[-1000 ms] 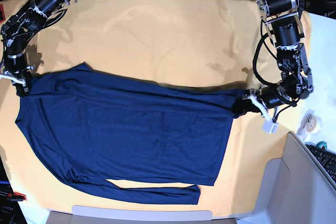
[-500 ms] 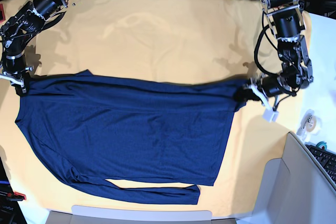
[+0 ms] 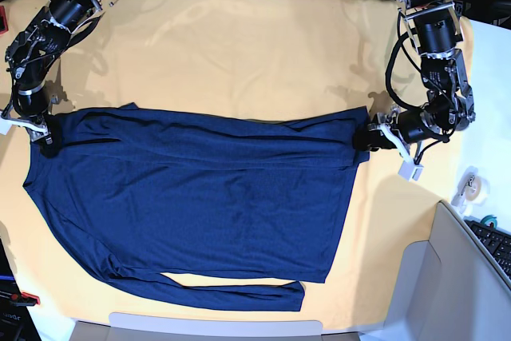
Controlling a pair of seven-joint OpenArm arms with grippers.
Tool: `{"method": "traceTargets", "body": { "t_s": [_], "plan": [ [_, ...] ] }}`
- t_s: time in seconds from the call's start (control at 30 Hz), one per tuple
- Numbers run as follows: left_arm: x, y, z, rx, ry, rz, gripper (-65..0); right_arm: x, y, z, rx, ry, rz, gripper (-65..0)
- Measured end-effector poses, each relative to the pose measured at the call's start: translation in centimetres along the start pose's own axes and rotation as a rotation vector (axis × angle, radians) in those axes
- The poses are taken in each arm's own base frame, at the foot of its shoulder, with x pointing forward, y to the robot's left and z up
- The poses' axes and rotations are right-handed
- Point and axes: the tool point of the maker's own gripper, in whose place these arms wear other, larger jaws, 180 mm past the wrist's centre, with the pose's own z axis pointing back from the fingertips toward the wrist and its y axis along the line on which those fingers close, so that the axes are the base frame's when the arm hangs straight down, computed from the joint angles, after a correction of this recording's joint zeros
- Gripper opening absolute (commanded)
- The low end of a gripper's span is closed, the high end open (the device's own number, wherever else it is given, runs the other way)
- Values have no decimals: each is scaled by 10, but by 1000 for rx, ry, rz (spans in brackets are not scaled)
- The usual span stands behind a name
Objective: Fold the T-shirt properly
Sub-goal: 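Keep the shirt edge raised and taut between both grippers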
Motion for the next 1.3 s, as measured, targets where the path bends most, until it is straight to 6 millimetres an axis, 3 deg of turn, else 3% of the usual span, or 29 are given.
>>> {"method": "traceTargets", "body": {
  "t_s": [0.37, 0.5, 0.53, 0.77, 0.87, 1.3],
  "plan": [
    [1, 10, 10, 28, 14, -12, -488, 32, 11, 33, -12, -101, 119, -228],
    [-6, 11, 9, 26, 22, -1, -488, 9, -28, 46, -135, -108, -38, -228],
    [-7, 11, 10, 23, 16, 6, -488, 8, -29, 48, -127, -117, -53, -228],
    [-7, 7, 6, 13, 16, 7, -450, 4, -32, 37, -113, -125, -112, -228],
    [-8, 3, 3, 1, 11, 14, -450, 9, -35, 34, -91, -153, -190, -228],
    [-7, 2, 2, -1, 10, 14, -450, 16, -31, 18, -77, -180, -218, -228]
  ]
}}
